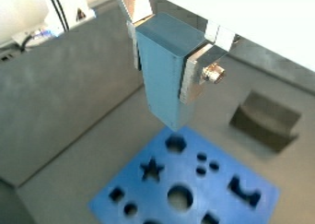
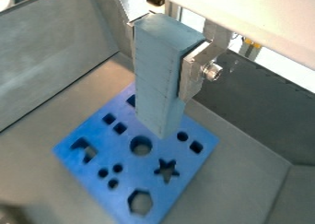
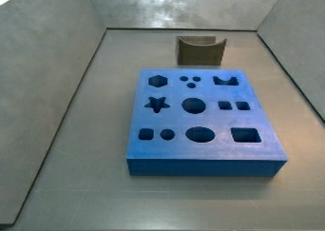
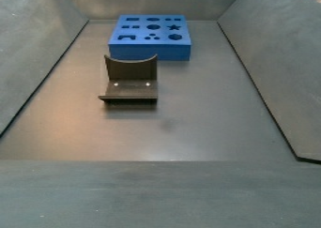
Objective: Insert the rectangle object.
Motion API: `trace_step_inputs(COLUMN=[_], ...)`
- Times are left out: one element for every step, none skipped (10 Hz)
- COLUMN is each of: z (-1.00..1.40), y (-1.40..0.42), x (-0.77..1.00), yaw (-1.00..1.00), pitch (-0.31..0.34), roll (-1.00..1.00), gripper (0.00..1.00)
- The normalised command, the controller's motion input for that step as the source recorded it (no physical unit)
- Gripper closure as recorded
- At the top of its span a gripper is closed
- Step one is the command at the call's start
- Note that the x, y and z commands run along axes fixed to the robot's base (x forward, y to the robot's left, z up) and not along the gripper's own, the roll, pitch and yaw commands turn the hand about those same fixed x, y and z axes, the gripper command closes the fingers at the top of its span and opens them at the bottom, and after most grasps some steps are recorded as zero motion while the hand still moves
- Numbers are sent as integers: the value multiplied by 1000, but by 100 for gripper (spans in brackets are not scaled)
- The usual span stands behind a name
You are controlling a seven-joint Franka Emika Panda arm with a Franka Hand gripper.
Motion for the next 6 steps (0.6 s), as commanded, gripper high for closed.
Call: trace_step_inputs(z=[-543, -617, -746, -749, -709, -663], y=[-526, -529, -517, -340, -300, -326], x=[720, 749, 851, 1000, 1000, 1000], yaw=[-86, -63, 0, 0, 0, 0], pitch=[-43, -51, -51, 0, 0, 0], roll=[-46, -30, -13, -66, -67, -74], gripper=[100, 100, 100, 100, 100, 100])
